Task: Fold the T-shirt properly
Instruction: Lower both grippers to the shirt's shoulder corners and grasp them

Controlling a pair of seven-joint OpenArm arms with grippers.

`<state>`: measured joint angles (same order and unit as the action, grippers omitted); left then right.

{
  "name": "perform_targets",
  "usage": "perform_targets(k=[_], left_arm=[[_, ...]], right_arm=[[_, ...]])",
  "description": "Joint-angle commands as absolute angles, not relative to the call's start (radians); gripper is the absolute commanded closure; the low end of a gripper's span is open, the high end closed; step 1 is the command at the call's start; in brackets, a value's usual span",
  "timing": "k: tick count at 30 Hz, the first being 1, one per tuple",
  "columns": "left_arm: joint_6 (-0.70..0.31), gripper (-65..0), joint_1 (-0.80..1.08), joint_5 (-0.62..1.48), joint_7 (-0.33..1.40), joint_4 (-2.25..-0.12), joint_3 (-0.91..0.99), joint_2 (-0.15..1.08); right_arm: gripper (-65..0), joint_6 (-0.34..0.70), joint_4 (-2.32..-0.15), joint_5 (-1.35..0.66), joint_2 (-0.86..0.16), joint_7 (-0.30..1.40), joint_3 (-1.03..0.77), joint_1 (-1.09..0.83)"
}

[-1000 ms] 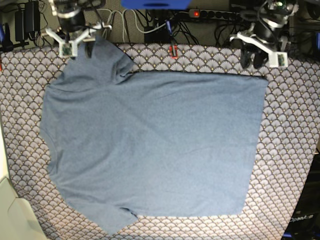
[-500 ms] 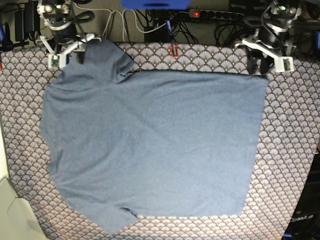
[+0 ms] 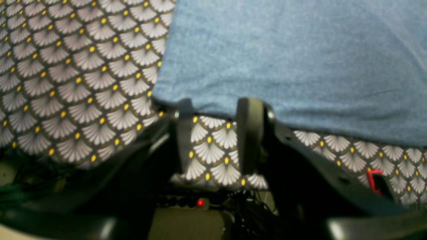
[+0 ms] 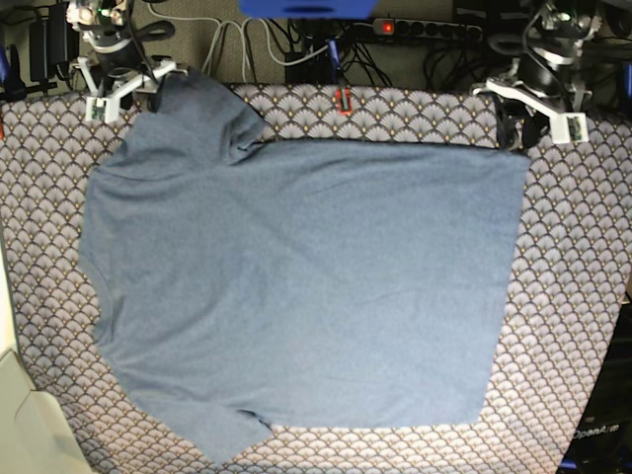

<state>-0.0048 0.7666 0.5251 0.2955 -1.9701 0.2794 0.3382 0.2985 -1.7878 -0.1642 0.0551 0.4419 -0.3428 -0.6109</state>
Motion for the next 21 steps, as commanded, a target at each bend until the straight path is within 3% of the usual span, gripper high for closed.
perform_targets(k=[1, 12, 14, 18, 21], left_arm=[[-0.010, -22.4, 0.773, 0.527, 0.274, -1.986, 0.285, 0.348], [-0.007, -22.4, 0.774, 0.527, 0.274, -1.985, 0.285, 0.348], [-0.007, -22.4, 0.774, 0.527, 0.274, -1.985, 0.285, 0.348], [-0.005, -22.4, 0.766, 0.527, 0.274, -1.965, 0.286, 0.348], [-0.008, -22.5, 0.753, 0.527, 0.274, -1.929, 0.298, 0.348]], right_arm=[[-27.5, 0.305, -1.797, -0.176, 0.056, 0.443, -0.325, -0.624], [-25.3, 0.305, -1.796, -0.176, 0.056, 0.443, -0.277, -0.628], [-19.7, 0.305, -1.796, -0.176, 0.056, 0.443, -0.278, -0.628], [0.0, 0.305, -1.768, -0.176, 0.056, 0.443, -0.278, -0.622], [0.0, 0.305, -1.721, -0.176, 0.053, 0.443, -0.282, -0.601]])
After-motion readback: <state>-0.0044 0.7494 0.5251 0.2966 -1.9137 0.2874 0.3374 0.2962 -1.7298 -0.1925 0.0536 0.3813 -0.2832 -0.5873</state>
